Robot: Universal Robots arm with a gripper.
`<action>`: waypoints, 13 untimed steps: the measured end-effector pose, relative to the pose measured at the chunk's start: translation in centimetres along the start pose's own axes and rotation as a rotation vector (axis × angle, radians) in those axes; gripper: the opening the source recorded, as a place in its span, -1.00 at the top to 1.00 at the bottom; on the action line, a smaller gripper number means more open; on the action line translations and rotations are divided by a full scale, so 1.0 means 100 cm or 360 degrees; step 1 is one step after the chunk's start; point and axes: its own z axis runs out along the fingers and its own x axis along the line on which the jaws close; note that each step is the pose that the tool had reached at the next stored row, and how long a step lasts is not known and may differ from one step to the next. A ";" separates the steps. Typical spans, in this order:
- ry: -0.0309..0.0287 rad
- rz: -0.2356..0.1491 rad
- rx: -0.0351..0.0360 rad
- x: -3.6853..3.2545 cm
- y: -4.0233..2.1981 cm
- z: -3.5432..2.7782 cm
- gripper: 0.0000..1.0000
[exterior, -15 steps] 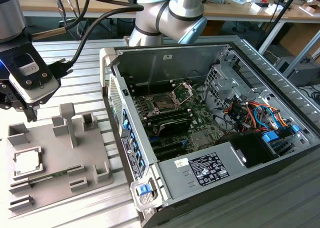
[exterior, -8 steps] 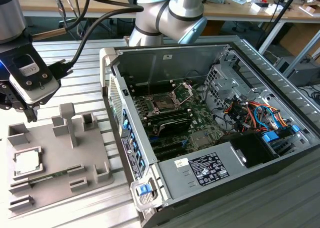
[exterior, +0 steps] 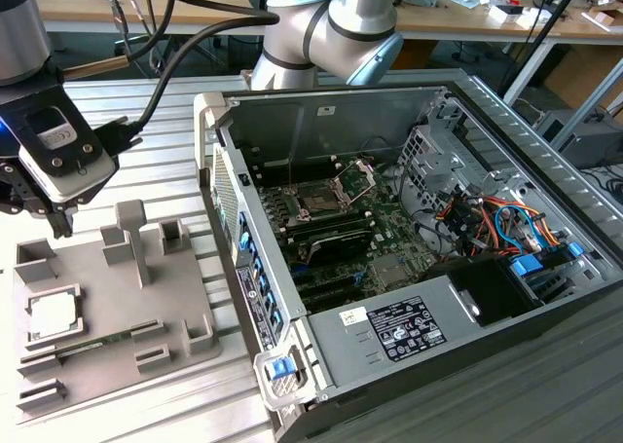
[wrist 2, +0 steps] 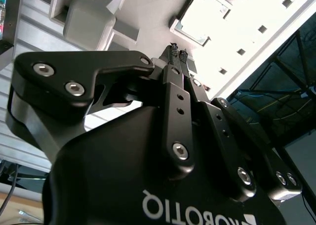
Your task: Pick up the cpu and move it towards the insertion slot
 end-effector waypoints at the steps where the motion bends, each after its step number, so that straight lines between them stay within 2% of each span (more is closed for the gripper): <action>1: 0.00001 0.0000 0.0001 0.0000 0.0000 0.0002 0.79; 13: 0.00002 0.0000 0.0003 0.0000 0.0000 0.0022 0.79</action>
